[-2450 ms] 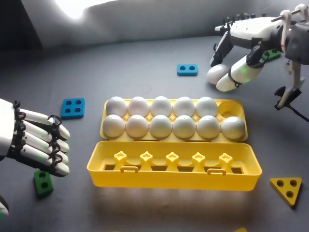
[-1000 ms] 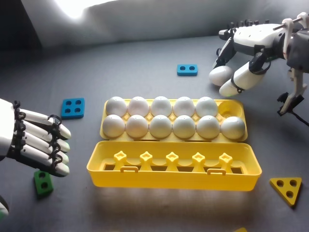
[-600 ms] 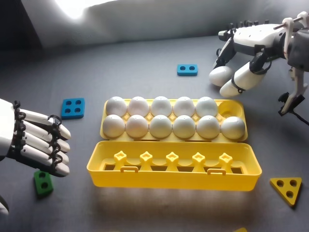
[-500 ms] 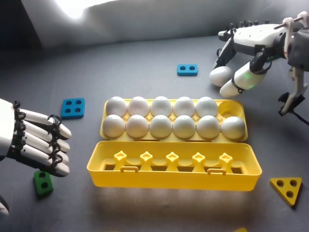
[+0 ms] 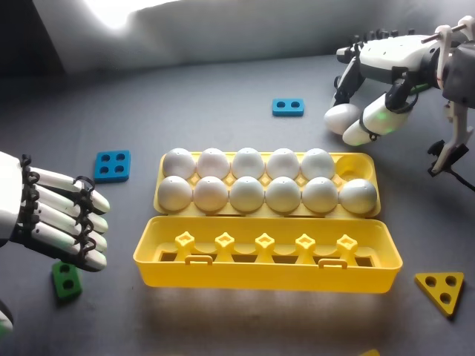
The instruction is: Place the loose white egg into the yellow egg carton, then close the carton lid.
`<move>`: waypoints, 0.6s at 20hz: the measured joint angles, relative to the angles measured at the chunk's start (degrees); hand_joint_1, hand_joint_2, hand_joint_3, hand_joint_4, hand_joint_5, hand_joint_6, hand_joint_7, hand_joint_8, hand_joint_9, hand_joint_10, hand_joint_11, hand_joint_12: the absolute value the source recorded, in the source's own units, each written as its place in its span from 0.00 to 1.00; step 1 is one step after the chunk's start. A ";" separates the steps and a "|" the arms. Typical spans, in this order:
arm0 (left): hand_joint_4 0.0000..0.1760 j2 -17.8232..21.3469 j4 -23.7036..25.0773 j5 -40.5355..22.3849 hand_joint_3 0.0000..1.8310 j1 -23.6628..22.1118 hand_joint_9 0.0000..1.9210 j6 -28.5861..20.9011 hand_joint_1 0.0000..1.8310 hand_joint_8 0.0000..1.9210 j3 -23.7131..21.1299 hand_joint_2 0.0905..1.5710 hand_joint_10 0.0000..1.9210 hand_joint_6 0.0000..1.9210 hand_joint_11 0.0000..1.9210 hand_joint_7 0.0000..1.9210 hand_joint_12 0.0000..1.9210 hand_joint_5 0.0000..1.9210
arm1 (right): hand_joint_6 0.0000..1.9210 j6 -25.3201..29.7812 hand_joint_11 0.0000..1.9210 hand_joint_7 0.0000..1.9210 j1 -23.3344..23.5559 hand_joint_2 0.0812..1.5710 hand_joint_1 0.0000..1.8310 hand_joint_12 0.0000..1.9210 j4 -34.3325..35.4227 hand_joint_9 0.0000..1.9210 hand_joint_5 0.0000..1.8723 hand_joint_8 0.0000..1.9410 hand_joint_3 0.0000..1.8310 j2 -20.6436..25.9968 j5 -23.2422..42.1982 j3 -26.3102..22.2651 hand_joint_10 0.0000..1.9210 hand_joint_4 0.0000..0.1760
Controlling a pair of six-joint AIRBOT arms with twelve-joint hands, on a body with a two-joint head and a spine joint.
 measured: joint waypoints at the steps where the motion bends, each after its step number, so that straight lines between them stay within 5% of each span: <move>1: 0.00 0.00 -0.04 -0.02 0.00 0.00 0.13 0.00 0.00 0.00 0.00 0.70 0.00 0.00 0.00 0.18 0.18 0.17 | 0.41 0.04 0.00 0.08 0.00 0.66 0.62 0.00 0.04 0.01 0.58 0.00 0.00 0.00 0.00 0.00 0.00 0.00; 4: 0.00 0.00 -0.02 0.00 0.00 0.00 0.15 0.00 0.00 0.00 0.00 0.70 0.00 0.00 0.00 0.19 0.21 0.18 | 0.42 0.15 0.00 0.08 0.00 0.66 0.61 0.00 0.15 0.01 0.58 0.00 0.00 0.00 -0.07 -0.13 0.00 0.09; 5: 0.00 0.00 -0.02 0.00 0.00 0.00 0.15 0.00 0.00 0.00 0.00 0.70 0.00 0.00 0.00 0.20 0.21 0.19 | 0.42 0.13 0.00 0.09 0.00 0.66 0.61 0.00 0.13 0.01 0.58 0.00 0.00 0.13 -0.04 -0.28 0.00 0.00; 9: 0.00 0.00 -0.04 0.00 0.00 -0.07 0.15 0.00 0.00 0.00 -0.11 0.70 0.00 0.00 0.00 0.19 0.19 0.18 | 0.41 0.09 0.00 0.08 0.00 0.66 0.61 0.00 -0.74 0.01 0.59 0.00 0.00 2.64 -1.18 -2.51 0.00 0.08; 10: 0.00 0.00 -0.07 -0.02 0.00 -0.07 0.15 0.00 0.00 0.00 -0.11 0.70 0.00 0.00 0.00 0.19 0.20 0.18 | 0.41 0.02 0.00 0.09 0.00 0.65 0.60 0.00 -0.92 0.02 0.59 0.00 0.00 3.21 -1.51 -3.02 0.01 0.32; 12: 0.00 0.00 0.02 0.00 0.00 -0.07 0.15 0.00 0.00 0.00 -0.11 0.70 0.00 0.00 0.00 0.20 0.22 0.18 | 0.40 -0.02 0.00 0.09 0.04 0.65 0.61 0.00 -1.95 0.02 0.60 0.00 0.00 5.51 -2.60 -5.11 0.00 0.14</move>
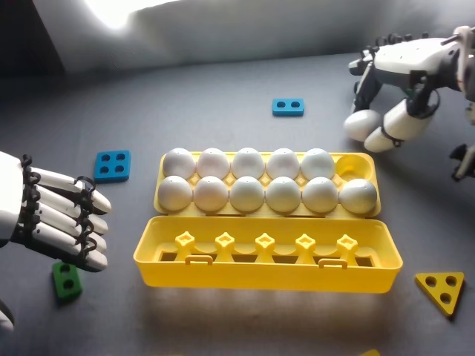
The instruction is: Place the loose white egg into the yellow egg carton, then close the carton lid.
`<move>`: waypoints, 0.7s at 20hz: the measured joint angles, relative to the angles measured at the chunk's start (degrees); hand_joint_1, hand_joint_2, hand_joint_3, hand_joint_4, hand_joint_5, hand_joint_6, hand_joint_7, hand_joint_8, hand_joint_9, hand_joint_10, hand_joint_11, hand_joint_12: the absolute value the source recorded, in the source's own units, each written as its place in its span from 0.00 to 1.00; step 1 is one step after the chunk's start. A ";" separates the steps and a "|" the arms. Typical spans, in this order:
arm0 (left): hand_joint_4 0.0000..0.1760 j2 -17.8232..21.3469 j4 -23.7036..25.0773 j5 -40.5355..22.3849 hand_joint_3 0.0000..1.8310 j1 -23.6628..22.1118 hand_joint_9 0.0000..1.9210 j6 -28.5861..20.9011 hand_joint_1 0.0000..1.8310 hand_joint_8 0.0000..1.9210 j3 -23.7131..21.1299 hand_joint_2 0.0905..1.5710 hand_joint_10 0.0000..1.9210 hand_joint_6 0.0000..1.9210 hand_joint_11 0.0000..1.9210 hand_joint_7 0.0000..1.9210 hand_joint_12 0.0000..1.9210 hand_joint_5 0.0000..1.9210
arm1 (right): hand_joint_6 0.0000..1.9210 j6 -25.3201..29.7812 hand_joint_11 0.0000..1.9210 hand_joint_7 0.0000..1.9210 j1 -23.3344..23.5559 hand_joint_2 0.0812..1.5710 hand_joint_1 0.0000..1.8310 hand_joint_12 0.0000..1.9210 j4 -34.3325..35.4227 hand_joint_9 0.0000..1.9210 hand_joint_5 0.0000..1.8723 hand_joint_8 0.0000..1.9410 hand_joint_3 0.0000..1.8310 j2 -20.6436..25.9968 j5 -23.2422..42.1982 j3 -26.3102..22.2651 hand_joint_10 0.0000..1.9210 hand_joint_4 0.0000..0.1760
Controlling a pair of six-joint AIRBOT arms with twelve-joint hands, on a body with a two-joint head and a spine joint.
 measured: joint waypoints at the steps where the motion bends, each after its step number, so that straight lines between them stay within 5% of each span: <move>1: 0.00 0.00 -0.02 0.00 0.00 0.00 0.15 -0.02 0.00 0.00 0.00 0.70 0.00 0.00 0.00 0.20 0.22 0.19 | 0.40 0.00 0.00 0.09 0.35 0.65 0.61 0.00 -0.85 0.01 0.59 0.00 0.00 1.07 -0.48 -1.18 0.00 0.11; 2: 0.00 0.00 -0.02 0.00 0.00 0.00 0.16 0.00 0.00 0.00 0.00 0.70 0.00 0.00 0.00 0.20 0.23 0.19 | 0.40 0.00 0.00 0.09 0.85 0.65 0.60 0.00 -1.79 0.02 0.59 0.00 0.00 2.27 -0.98 -2.51 0.00 0.36; 3: 0.00 0.00 -0.02 -0.02 0.00 0.00 0.15 -0.02 0.00 0.00 0.00 0.70 0.00 0.00 0.00 0.19 0.22 0.18 | 0.40 -0.02 0.00 0.09 1.51 0.65 0.60 0.00 -2.56 0.01 0.59 0.00 0.00 3.48 -1.20 -3.93 0.00 0.30; 4: 0.00 0.00 -0.07 0.00 0.00 -0.07 0.15 -0.07 0.00 0.00 0.00 0.70 0.00 0.00 0.00 0.19 0.22 0.18 | 0.41 -0.02 0.00 0.09 2.19 0.65 0.60 0.00 -3.56 0.01 0.59 0.00 0.00 4.55 -1.25 -5.20 0.00 0.41; 6: 0.00 0.00 -0.02 0.00 0.00 -0.11 0.15 -0.15 0.00 0.00 0.00 0.70 0.00 0.00 0.00 0.19 0.21 0.18 | 0.41 0.00 0.00 0.08 4.24 0.65 0.61 0.00 -7.10 0.01 0.59 0.00 0.00 6.58 -1.90 -8.02 0.00 0.20; 9: 0.00 0.00 -0.04 0.00 0.00 -0.11 0.16 -0.20 0.00 0.00 0.00 0.70 0.00 0.00 0.00 0.20 0.23 0.19 | 0.42 -0.02 0.00 0.09 6.32 0.66 0.60 0.00 -11.10 0.02 0.58 0.00 0.00 8.09 -3.26 -10.95 0.00 0.25; 10: 0.00 0.00 -0.02 -0.02 0.00 -0.11 0.16 -0.20 0.00 0.00 0.00 0.70 0.00 0.00 0.00 0.20 0.21 0.19 | 0.41 0.00 0.00 0.09 6.95 0.66 0.60 0.00 -11.85 0.02 0.59 0.00 0.00 8.48 -3.93 -12.07 0.00 0.43; 11: 0.00 0.00 -0.04 0.00 0.00 -0.11 0.16 -0.20 0.00 0.00 0.00 0.70 0.00 0.00 0.00 0.20 0.21 0.18 | 0.40 -0.02 0.00 0.09 7.48 0.65 0.60 0.00 -12.59 0.02 0.60 0.00 0.00 8.83 -4.55 -13.09 0.00 0.32; 13: 0.00 0.00 -0.04 0.00 0.00 -0.11 0.15 -0.22 0.00 0.00 0.00 0.70 0.00 0.00 0.00 0.19 0.20 0.18 | 0.39 -0.02 0.00 0.09 7.89 0.65 0.60 0.00 -14.03 0.01 0.60 0.00 0.00 9.22 -5.40 -14.75 0.00 0.31; 14: 0.00 0.00 -0.02 -0.02 0.00 -0.11 0.15 -0.20 0.00 0.00 0.00 0.70 0.00 0.00 0.00 0.19 0.20 0.18 | 0.39 -0.02 0.00 0.10 7.89 0.65 0.60 0.00 -14.82 0.02 0.60 0.00 0.00 9.33 -5.46 -15.41 0.00 0.45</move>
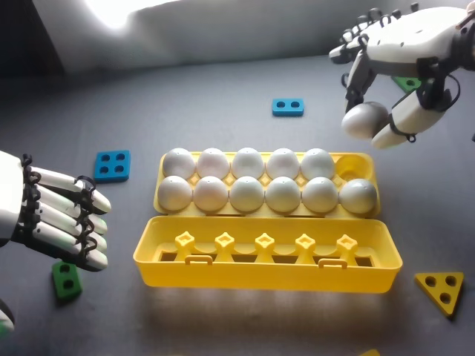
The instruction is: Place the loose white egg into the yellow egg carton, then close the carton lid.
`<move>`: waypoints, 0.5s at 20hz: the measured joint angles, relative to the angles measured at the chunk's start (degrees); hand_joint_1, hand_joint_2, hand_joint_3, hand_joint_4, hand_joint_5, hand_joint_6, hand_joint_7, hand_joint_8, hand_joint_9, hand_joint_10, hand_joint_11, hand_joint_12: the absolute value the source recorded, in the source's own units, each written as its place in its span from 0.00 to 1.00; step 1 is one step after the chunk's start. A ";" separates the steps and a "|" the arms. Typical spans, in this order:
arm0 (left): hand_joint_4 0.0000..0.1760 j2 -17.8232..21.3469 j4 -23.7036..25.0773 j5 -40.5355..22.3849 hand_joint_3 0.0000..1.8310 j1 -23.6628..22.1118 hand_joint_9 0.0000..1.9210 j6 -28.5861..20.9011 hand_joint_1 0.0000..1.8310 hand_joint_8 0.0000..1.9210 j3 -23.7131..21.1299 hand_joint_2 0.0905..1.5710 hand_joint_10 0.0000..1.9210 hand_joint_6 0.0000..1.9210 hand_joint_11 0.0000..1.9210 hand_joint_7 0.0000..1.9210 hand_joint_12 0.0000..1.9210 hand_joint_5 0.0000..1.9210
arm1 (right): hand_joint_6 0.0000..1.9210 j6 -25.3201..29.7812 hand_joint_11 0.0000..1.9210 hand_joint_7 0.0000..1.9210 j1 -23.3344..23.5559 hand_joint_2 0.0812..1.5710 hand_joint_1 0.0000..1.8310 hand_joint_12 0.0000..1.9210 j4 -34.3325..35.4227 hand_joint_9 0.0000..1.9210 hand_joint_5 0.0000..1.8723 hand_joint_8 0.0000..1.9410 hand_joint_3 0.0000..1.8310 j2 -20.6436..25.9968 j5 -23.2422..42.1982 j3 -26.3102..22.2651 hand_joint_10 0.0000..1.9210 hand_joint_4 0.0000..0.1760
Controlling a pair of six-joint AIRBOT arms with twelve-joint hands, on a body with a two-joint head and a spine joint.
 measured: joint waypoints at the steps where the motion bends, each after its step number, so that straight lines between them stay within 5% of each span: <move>1: 0.00 0.00 -0.02 0.00 0.00 0.00 0.15 0.00 0.00 0.00 0.00 0.70 0.00 0.00 0.00 0.20 0.21 0.19 | 0.39 0.00 0.00 0.10 -0.02 0.65 0.60 0.00 -1.18 0.02 0.60 0.00 0.00 0.00 -0.39 -0.50 0.00 0.55; 3: 0.00 0.00 0.00 0.00 0.00 -0.02 0.16 0.00 0.00 0.00 0.00 0.70 0.00 0.00 0.00 0.20 0.22 0.18 | 0.38 0.02 0.00 0.09 -0.28 0.65 0.61 0.00 -2.27 0.01 0.61 0.00 0.00 -0.02 -0.81 -0.87 0.00 0.32; 5: 0.00 0.00 0.00 0.02 0.00 -0.02 0.15 0.00 0.00 0.00 0.00 0.70 0.00 0.00 0.00 0.19 0.21 0.18 | 0.38 0.02 0.00 0.08 -1.14 0.65 0.60 0.00 -3.74 0.02 0.60 0.00 0.00 0.00 -0.61 -1.14 0.00 0.37; 6: 0.00 0.00 0.00 0.00 0.00 -0.02 0.15 0.00 0.00 0.00 0.00 0.70 0.00 0.00 0.00 0.19 0.21 0.18 | 0.39 0.00 0.00 0.08 -1.29 0.65 0.61 0.00 -4.90 0.02 0.60 0.00 0.00 0.04 -0.98 -1.51 0.00 0.13; 7: 0.00 0.00 0.00 0.02 0.00 -0.02 0.15 0.00 0.00 0.00 0.00 0.70 0.00 0.00 0.00 0.20 0.21 0.18 | 0.39 0.02 0.00 0.09 -1.84 0.65 0.61 0.00 -6.01 0.02 0.60 0.00 0.00 0.15 -0.98 -1.92 0.00 0.07; 8: 0.00 0.00 -0.04 0.00 0.00 -0.02 0.15 -0.02 0.00 0.00 -0.07 0.70 0.00 0.00 0.00 0.20 0.21 0.19 | 0.39 0.00 0.00 0.09 -1.95 0.65 0.60 0.00 -6.36 0.03 0.60 0.00 0.00 0.15 -1.14 -2.14 0.00 0.35; 9: 0.00 0.00 0.04 0.02 0.00 -0.15 0.15 -0.04 0.00 0.00 -0.07 0.70 0.00 0.00 0.00 0.19 0.21 0.18 | 0.38 -0.02 0.00 0.09 -2.34 0.65 0.60 0.00 -6.51 0.03 0.60 0.00 0.00 0.15 -1.14 -2.36 0.00 0.52; 10: 0.00 0.00 0.15 -0.04 0.00 -0.31 0.15 -0.02 0.00 0.00 -0.07 0.70 0.00 0.00 0.00 0.19 0.21 0.18 | 0.38 0.00 0.00 0.09 -2.34 0.65 0.60 0.00 -6.47 0.03 0.60 0.00 0.00 0.09 -1.27 -2.38 0.00 0.55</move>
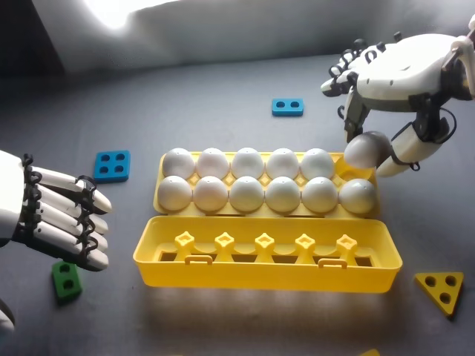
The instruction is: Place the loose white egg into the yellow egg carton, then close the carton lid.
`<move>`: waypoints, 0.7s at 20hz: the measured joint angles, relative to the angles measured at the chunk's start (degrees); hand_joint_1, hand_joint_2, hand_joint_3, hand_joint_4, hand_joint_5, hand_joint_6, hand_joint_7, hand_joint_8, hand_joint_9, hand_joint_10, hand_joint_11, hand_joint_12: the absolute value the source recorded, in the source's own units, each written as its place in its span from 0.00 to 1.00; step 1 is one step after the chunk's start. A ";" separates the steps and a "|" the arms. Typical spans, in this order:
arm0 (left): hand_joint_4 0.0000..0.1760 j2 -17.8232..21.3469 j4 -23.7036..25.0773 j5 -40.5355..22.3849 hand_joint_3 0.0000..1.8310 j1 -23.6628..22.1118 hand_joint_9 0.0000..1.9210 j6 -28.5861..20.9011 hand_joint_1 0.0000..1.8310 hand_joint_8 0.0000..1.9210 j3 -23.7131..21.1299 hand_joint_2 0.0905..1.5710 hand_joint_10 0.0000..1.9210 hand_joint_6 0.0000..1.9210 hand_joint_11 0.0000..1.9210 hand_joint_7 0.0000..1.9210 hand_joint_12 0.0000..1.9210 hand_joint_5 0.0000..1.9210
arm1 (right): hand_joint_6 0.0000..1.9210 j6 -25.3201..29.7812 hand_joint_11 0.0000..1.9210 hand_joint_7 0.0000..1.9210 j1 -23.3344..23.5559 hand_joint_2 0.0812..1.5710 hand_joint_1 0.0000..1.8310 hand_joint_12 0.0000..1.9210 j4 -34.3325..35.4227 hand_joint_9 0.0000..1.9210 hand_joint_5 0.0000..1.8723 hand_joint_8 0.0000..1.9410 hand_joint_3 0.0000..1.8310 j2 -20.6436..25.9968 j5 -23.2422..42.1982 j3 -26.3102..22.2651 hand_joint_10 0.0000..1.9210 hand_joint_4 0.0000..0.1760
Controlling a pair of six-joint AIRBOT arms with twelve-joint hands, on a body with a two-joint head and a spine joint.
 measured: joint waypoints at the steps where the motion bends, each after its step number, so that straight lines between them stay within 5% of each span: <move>1: 0.00 0.00 0.00 0.04 0.00 -0.11 0.15 0.04 0.00 0.00 0.00 0.70 0.00 0.00 0.00 0.19 0.21 0.18 | 0.38 -0.02 0.00 0.09 -0.02 0.65 0.60 0.00 -0.02 0.03 0.60 0.00 0.00 -0.11 -0.04 0.02 0.00 0.55; 2: 0.00 0.00 -0.09 0.04 0.00 -0.11 0.15 -0.02 0.00 0.00 0.00 0.70 0.00 0.00 0.00 0.19 0.21 0.18 | 0.38 0.00 0.00 0.09 -0.02 0.65 0.60 0.00 -0.02 0.03 0.60 0.00 0.00 -0.20 0.22 0.00 0.00 0.55; 4: 0.00 0.00 -0.07 0.04 0.00 -0.11 0.15 -0.04 0.00 0.00 0.00 0.70 0.00 0.00 0.00 0.20 0.20 0.19 | 0.38 -0.02 0.00 0.10 -0.35 0.65 0.61 0.00 -0.04 0.03 0.60 0.00 0.00 -0.24 1.01 0.02 0.00 0.06; 5: 0.00 0.00 -0.07 0.04 0.00 -0.13 0.16 -0.04 0.00 0.00 0.00 0.70 0.00 0.00 0.00 0.20 0.21 0.19 | 0.38 -0.02 0.00 0.10 -0.39 0.65 0.61 0.00 -0.04 0.04 0.60 0.00 0.00 -0.24 0.85 0.02 0.00 0.06; 6: 0.00 0.00 -0.02 0.07 0.00 -0.13 0.17 -0.07 0.00 0.00 0.00 0.70 0.00 0.00 0.00 0.21 0.22 0.19 | 0.39 -0.02 0.00 0.10 -0.42 0.65 0.61 0.00 -0.04 0.03 0.60 0.00 0.00 -0.24 0.87 0.02 0.00 0.28; 9: 0.00 0.00 -0.07 0.07 0.00 -0.13 0.15 -0.07 0.00 0.00 0.00 0.70 0.00 0.00 0.00 0.19 0.21 0.18 | 0.39 -0.02 0.00 0.10 -0.42 0.65 0.60 0.00 -0.04 0.04 0.60 0.00 0.00 -0.37 1.16 -0.02 0.00 0.37; 14: 0.00 0.00 -0.07 0.04 0.00 -0.13 0.15 -0.09 0.00 0.00 0.00 0.70 0.00 0.00 0.00 0.20 0.20 0.19 | 0.38 -0.04 0.00 0.12 0.33 0.64 0.61 0.00 -0.02 0.05 0.61 0.00 0.00 -0.37 0.96 -1.70 0.00 0.35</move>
